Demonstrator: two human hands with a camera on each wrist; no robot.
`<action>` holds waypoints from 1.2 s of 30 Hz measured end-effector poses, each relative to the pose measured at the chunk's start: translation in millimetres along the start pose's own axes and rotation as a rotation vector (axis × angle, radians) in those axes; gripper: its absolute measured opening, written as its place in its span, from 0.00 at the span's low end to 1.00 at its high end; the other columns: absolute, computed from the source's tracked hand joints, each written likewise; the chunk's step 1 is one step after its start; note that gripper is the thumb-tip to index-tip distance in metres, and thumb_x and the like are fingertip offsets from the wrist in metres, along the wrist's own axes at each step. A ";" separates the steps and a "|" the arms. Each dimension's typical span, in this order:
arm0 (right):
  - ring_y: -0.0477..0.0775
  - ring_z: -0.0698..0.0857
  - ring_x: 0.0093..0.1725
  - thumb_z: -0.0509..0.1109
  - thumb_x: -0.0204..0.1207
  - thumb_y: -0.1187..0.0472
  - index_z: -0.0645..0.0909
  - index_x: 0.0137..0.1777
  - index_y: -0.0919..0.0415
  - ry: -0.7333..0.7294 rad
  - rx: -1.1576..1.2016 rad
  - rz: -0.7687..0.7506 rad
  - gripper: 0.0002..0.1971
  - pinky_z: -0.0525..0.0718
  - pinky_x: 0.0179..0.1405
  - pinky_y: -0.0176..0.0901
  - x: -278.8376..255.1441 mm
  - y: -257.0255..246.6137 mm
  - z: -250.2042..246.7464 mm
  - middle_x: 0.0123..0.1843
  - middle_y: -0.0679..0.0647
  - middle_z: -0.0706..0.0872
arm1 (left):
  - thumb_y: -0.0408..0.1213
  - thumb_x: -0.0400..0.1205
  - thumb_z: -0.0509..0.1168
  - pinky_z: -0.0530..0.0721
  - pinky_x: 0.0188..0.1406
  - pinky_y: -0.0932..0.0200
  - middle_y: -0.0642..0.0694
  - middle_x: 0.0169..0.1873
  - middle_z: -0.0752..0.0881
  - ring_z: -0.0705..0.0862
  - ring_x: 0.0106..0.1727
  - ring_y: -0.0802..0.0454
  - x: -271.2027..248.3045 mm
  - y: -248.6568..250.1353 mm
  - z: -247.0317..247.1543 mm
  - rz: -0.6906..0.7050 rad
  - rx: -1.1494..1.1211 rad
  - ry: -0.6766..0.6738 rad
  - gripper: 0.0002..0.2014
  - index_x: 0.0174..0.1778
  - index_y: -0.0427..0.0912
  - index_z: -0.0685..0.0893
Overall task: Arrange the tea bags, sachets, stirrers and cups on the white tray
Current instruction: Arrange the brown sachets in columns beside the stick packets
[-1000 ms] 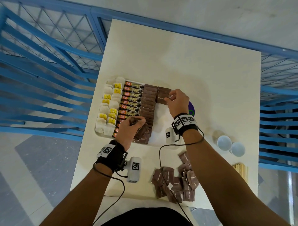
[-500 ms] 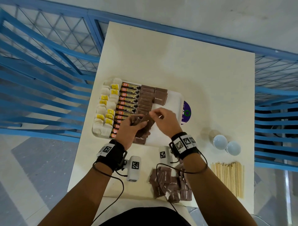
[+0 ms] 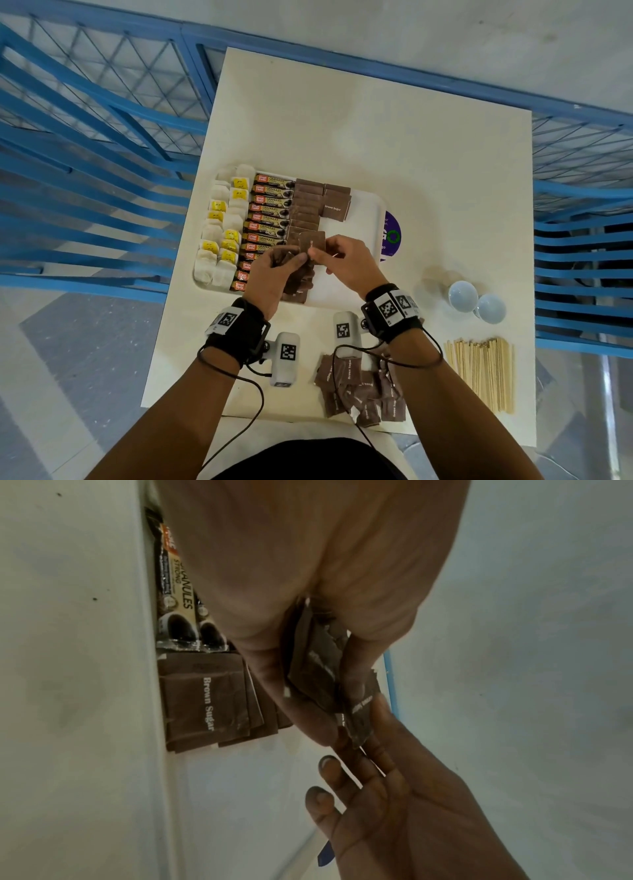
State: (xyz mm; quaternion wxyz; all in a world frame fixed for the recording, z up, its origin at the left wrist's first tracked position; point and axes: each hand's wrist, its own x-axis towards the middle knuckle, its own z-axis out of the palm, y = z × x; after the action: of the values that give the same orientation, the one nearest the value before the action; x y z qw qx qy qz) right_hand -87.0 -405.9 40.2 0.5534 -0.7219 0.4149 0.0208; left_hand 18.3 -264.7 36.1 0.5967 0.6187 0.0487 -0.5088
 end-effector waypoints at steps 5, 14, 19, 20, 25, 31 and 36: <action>0.47 0.87 0.38 0.79 0.77 0.58 0.85 0.50 0.54 -0.088 -0.038 -0.052 0.06 0.84 0.40 0.34 -0.2 1.6 -3.6 0.44 0.51 0.91 | 0.45 0.82 0.75 0.93 0.41 0.39 0.38 0.46 0.93 0.93 0.45 0.37 3.9 4.1 -1.1 -0.016 0.068 0.081 0.08 0.51 0.44 0.90; 0.35 0.80 0.34 0.76 0.80 0.59 0.91 0.53 0.56 -0.059 -0.163 -0.092 0.05 0.77 0.42 0.32 24.3 -8.7 -36.2 0.37 0.40 0.86 | 0.40 0.84 0.71 0.92 0.41 0.38 0.36 0.44 0.92 0.91 0.39 0.38 10.4 10.3 -7.1 -0.078 0.041 0.096 0.08 0.45 0.39 0.90; 0.43 0.79 0.41 0.72 0.82 0.58 0.90 0.55 0.60 0.137 -0.444 -0.095 0.08 0.67 0.36 0.17 57.6 -6.8 -52.8 0.48 0.50 0.89 | 0.41 0.85 0.71 0.91 0.33 0.47 0.38 0.41 0.92 0.91 0.37 0.39 11.9 9.8 -12.4 -0.137 0.028 0.094 0.10 0.51 0.36 0.89; 0.45 0.79 0.42 0.72 0.82 0.59 0.90 0.55 0.61 0.138 -0.483 -0.098 0.08 0.67 0.37 0.17 62.9 -5.6 -52.8 0.49 0.52 0.89 | 0.41 0.85 0.71 0.90 0.32 0.49 0.38 0.41 0.92 0.91 0.37 0.40 12.3 9.3 -12.5 -0.146 0.033 0.094 0.11 0.52 0.36 0.89; 0.49 0.84 0.45 0.76 0.78 0.62 0.88 0.53 0.60 0.191 -0.440 -0.079 0.06 0.84 0.49 0.42 77.9 -0.8 -42.0 0.46 0.51 0.87 | 0.40 0.85 0.71 0.89 0.28 0.51 0.39 0.41 0.92 0.92 0.37 0.40 13.1 8.7 -11.8 -0.174 0.033 0.082 0.09 0.54 0.37 0.89; 0.47 0.83 0.41 0.81 0.74 0.62 0.85 0.51 0.58 0.279 -0.411 -0.093 0.10 0.80 0.42 0.34 85.1 3.0 -33.5 0.43 0.48 0.84 | 0.30 0.85 0.67 0.93 0.37 0.44 0.38 0.43 0.92 0.92 0.42 0.38 17.6 7.4 -12.9 -0.191 0.043 0.035 0.07 0.55 0.39 0.90; 0.46 0.82 0.41 0.81 0.74 0.62 0.84 0.54 0.61 0.324 -0.394 -0.089 0.12 0.73 0.37 0.24 85.5 6.1 -31.1 0.47 0.51 0.83 | 0.22 0.84 0.63 0.93 0.40 0.43 0.38 0.45 0.91 0.91 0.47 0.38 18.1 4.3 -13.8 -0.168 0.080 -0.056 0.13 0.60 0.36 0.88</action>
State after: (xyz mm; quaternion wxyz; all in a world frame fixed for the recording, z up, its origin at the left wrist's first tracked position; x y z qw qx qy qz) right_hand -48.2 -480.8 5.6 0.3286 -0.8273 0.4540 -0.0389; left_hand 37.6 -264.9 23.4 0.5280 0.6212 0.0635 -0.5756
